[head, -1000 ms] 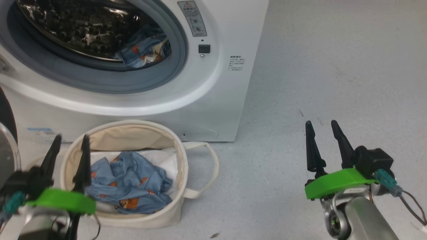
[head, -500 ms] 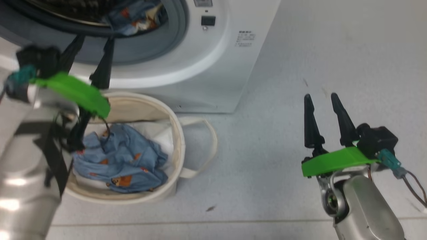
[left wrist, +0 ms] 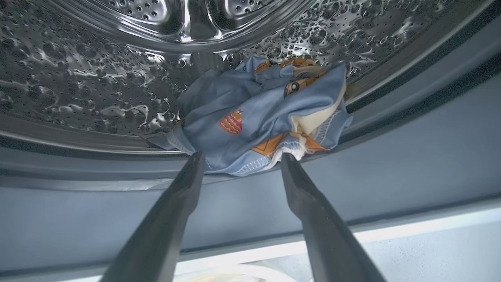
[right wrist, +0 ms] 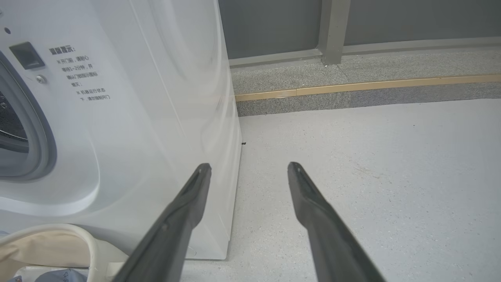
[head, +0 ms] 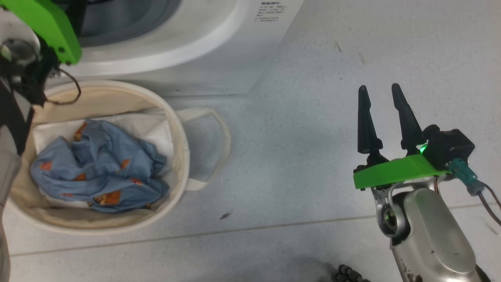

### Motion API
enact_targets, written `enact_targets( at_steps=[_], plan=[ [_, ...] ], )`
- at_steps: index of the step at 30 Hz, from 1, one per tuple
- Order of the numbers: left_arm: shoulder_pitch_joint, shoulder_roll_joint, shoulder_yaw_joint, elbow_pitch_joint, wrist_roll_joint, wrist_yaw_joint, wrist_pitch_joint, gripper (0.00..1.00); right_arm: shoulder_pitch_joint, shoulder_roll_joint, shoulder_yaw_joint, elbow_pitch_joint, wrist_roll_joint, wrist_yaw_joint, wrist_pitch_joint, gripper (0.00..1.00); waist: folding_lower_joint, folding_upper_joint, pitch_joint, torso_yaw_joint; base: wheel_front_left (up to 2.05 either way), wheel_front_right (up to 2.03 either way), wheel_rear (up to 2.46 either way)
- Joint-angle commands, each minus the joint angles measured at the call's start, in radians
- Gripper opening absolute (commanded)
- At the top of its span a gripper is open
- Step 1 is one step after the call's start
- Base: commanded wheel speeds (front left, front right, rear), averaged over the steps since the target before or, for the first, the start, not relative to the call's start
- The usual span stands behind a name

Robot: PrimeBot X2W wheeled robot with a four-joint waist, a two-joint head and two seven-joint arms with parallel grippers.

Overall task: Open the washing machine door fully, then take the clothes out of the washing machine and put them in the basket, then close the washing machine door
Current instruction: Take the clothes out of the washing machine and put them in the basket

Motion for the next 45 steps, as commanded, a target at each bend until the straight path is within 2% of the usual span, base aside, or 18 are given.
enact_targets(
  at_steps=[1,4,15,22,33,34,35,36,45],
  plan=[
    [-0.06,0.048,0.014,-0.015,-0.011,-0.006,0.006,1.0,-0.008,0.012,0.013,-0.036,-0.009,0.001,-0.005,1.0,-0.0001,0.0,0.023,-0.016,0.0,0.0,0.0],
    [-0.13,0.051,-0.025,0.025,-0.015,-0.006,0.008,1.0,-0.013,0.013,0.011,-0.041,-0.014,0.001,-0.005,1.0,-0.0001,0.0,0.049,-0.02,0.0,0.0,0.0],
    [-0.348,0.011,-0.116,0.181,-0.016,-0.006,0.067,1.0,-0.026,0.015,0.006,-0.07,-0.03,0.001,-0.005,1.0,-0.0001,0.0,0.141,-0.019,0.0,0.0,0.0],
    [-0.421,-0.019,-0.149,0.275,-0.014,-0.006,0.133,1.0,-0.025,0.016,0.001,-0.082,-0.037,0.001,-0.005,1.0,-0.0001,0.0,0.178,-0.015,0.0,0.0,0.0],
    [-0.44,-0.054,-0.206,0.301,-0.012,-0.006,0.167,1.0,-0.034,0.016,0.0,-0.087,-0.039,0.001,-0.005,1.0,-0.0001,0.0,0.201,-0.007,0.0,0.0,0.0],
    [-0.438,-0.055,-0.211,0.301,-0.014,-0.006,0.173,0.97,-0.034,0.016,-0.001,-0.087,-0.038,0.001,-0.005,1.0,-0.0001,0.0,0.202,-0.006,0.0,0.0,0.0],
    [-0.437,-0.057,-0.216,0.294,-0.018,-0.006,0.172,0.73,-0.035,0.016,-0.001,-0.086,-0.038,0.001,-0.005,1.0,-0.0001,0.0,0.203,-0.006,0.0,0.0,0.0],
    [-0.436,-0.055,-0.221,0.291,-0.021,-0.006,0.171,0.0,-0.035,0.017,-0.001,-0.084,-0.039,0.001,-0.005,1.0,-0.0001,0.0,0.203,-0.006,0.0,0.0,0.0],
    [-0.411,-0.033,-0.273,0.215,-0.061,-0.006,0.076,0.0,-0.035,0.017,-0.007,-0.075,-0.04,0.001,-0.005,1.0,-0.0001,0.0,0.195,0.002,0.0,0.0,0.0]
  ],
)
